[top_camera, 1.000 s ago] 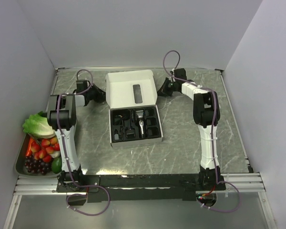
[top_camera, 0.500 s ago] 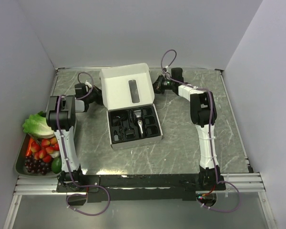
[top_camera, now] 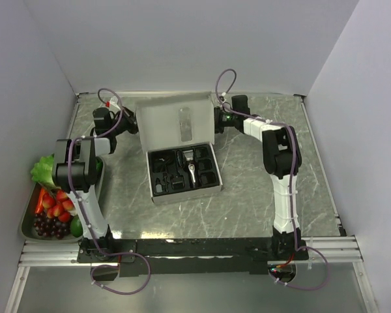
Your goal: Sort the hair-cutting tools
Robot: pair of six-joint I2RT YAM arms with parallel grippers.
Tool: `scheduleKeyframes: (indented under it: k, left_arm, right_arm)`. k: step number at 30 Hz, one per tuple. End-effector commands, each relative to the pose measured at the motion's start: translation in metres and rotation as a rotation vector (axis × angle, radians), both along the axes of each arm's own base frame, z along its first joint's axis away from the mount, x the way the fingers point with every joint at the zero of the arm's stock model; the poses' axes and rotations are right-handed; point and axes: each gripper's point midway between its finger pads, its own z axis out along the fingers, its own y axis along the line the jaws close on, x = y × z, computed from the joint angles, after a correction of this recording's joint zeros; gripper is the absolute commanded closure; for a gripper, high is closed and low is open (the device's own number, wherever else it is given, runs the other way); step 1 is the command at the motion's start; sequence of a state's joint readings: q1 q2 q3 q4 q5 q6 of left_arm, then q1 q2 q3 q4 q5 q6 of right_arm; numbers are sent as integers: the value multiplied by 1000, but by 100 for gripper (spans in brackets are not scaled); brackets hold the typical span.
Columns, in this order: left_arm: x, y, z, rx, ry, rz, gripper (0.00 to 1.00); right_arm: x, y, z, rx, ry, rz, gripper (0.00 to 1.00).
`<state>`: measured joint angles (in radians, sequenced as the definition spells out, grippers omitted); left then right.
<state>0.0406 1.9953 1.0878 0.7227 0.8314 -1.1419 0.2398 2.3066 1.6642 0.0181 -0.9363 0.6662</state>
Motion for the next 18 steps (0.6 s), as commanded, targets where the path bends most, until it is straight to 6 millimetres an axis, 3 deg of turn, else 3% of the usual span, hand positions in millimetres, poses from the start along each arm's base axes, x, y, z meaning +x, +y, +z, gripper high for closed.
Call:
scheduleKeyframes:
  k: [1, 2, 11, 18]
  left_arm:
    - [-15, 2, 26, 40, -56, 21, 99]
    - [-18, 2, 34, 48, -70, 26, 99]
    - [-45, 11, 34, 107, -21, 115, 99]
    - [-64, 7, 19, 155, 27, 138, 99]
  right_arm:
    - [-8, 0, 51, -22, -177, 18, 100]
    - [-10, -1, 58, -27, -195, 12, 100]
    - [-36, -13, 60, -97, -237, -4, 100]
    - [-53, -25, 43, -170, -202, -35, 100]
